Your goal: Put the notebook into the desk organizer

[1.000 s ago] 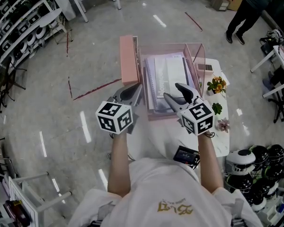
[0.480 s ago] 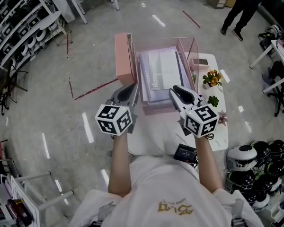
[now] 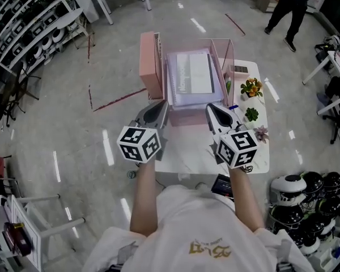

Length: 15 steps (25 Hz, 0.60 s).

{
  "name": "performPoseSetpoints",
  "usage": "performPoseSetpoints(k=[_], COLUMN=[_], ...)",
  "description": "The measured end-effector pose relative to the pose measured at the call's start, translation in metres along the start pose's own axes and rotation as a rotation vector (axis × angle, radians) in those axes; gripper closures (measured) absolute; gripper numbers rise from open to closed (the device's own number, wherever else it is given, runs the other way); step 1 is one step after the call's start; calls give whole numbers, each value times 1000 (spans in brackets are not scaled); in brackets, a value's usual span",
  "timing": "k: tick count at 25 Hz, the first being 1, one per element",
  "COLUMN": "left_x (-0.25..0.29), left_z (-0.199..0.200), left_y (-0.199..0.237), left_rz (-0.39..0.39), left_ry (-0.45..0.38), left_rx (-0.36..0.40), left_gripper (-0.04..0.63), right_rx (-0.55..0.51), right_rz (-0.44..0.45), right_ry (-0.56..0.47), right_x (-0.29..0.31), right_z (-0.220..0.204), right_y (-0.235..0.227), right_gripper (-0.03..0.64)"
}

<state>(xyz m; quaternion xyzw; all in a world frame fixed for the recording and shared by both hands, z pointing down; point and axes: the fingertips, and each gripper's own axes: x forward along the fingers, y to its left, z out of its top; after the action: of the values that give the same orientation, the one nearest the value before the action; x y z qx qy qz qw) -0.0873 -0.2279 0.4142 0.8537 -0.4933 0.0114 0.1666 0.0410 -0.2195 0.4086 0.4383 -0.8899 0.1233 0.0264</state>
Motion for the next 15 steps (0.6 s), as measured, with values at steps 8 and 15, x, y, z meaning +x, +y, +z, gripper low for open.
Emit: performPoseSetpoints(k=[8, 15], left_x=[-44, -75], left_z=[-10, -21], left_y=[-24, -48], left_rz=[47, 49], left_ry=[-33, -52], left_rx=[21, 35], left_gripper=[578, 580], right_rx=[-43, -58], right_rz=[-37, -44], right_ry=[-40, -68], right_x=[-40, -68], right_z=[-4, -5], right_y=[17, 30], right_gripper=[606, 606])
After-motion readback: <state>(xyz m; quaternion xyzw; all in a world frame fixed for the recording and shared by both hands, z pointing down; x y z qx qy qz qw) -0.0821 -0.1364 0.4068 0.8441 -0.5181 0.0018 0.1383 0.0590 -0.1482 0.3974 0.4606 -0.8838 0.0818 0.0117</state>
